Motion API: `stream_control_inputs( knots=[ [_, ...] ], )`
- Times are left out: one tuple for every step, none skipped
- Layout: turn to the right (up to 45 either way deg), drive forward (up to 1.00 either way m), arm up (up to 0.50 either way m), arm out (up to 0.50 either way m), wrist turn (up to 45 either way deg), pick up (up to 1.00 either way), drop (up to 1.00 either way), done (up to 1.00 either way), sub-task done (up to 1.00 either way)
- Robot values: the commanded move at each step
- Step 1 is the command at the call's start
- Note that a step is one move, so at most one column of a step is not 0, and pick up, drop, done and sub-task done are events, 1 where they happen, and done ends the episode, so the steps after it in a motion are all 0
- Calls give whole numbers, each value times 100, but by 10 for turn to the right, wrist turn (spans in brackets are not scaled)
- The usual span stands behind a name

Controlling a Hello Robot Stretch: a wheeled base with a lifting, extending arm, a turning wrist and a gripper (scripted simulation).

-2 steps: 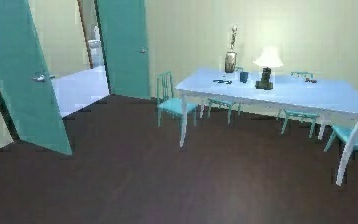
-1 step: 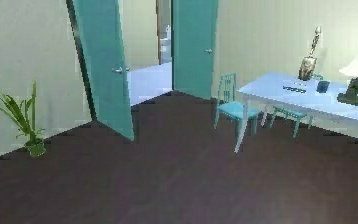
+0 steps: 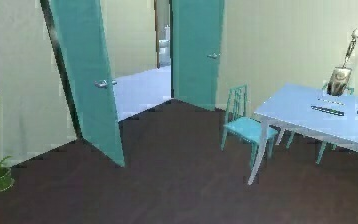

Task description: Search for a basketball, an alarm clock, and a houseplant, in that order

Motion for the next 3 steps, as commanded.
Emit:
stream_control_inputs(
  knots=[
    [-450,0,0,0,0,0,0,0,0],
    [-30,0,0,0,0,0,0,0,0],
    [0,100,0,0,0,0,0,0,0]
  ],
)
